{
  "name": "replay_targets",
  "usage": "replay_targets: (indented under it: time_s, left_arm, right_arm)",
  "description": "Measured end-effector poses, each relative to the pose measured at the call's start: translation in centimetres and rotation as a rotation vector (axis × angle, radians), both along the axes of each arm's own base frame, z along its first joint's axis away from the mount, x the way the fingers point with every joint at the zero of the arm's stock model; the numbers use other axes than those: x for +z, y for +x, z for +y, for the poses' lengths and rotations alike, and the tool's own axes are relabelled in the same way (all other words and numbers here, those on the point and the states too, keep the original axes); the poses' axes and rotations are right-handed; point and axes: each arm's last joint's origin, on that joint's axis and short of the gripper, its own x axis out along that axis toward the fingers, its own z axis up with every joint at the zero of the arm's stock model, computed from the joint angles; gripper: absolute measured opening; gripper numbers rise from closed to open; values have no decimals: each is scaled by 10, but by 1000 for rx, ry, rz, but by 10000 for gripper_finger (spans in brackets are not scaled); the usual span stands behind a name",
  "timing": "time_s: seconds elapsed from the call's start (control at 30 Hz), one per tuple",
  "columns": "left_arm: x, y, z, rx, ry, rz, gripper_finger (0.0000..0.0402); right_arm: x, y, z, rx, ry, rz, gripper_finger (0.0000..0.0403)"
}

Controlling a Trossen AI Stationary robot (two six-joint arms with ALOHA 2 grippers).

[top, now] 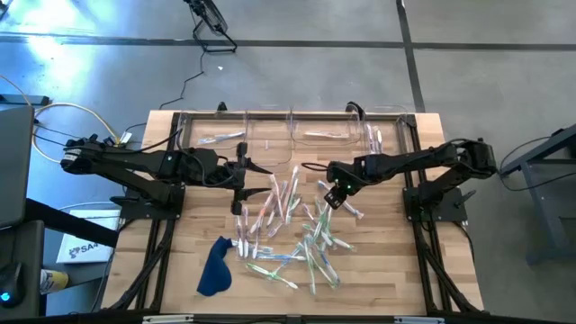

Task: Pick & Place Toothbrushes
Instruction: Put the blue toothbrush into the left transparent bin

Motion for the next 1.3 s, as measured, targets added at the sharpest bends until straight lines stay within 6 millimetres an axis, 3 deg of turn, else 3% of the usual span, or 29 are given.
replay_targets:
  time_s: [0.27,1.0,1.3]
  left_arm:
    - [0,0,0,0,0,0,187]
    - [0,0,0,0,0,2,187]
    - [-1,0,0,0,1,9,187]
  right_arm:
    - [-2,5,0,9,-6,-27,188]
    - [-43,14,-1,31,-27,125,185]
    - [-46,16,-2,26,-45,129,113]
